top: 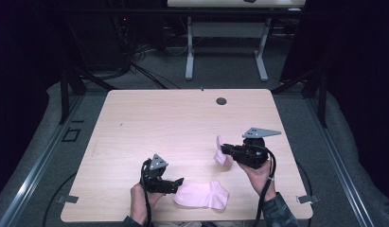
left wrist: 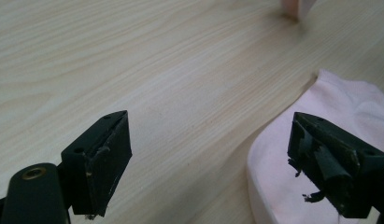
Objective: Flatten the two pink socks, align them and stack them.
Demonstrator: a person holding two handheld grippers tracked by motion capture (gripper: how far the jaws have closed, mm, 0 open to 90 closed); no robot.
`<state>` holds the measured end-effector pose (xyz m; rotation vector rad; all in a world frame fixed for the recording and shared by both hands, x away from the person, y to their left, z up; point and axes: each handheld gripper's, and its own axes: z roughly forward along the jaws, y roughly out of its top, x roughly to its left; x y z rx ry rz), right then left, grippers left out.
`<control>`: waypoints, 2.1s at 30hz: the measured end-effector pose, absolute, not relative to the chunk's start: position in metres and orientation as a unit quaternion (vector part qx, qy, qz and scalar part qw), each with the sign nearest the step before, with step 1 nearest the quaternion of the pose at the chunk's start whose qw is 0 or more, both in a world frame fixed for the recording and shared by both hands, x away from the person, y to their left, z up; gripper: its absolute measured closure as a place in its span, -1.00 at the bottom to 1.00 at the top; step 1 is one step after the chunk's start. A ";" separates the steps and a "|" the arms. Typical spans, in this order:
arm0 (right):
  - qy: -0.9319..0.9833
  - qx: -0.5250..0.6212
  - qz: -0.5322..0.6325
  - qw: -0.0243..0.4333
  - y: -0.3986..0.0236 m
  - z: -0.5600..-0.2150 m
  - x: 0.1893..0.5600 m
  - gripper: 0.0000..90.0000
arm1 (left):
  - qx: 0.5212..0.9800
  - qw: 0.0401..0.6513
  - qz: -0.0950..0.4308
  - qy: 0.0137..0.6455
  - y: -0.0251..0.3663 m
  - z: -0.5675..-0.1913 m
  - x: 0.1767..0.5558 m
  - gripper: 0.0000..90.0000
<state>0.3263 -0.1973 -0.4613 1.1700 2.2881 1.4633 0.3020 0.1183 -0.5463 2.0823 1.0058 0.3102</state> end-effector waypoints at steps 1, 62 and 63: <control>0.770 0.380 0.506 0.085 -0.192 -0.456 0.326 0.89 | 0.821 0.392 0.123 0.396 0.117 -0.545 0.303 -0.70; 0.813 0.468 0.325 0.121 -0.218 -0.560 0.344 1.00 | 0.874 0.302 0.087 0.370 0.057 -0.555 0.371 0.97; 0.811 0.469 0.328 0.119 -0.218 -0.558 0.343 1.00 | 0.873 0.307 0.087 0.370 0.059 -0.553 0.371 0.97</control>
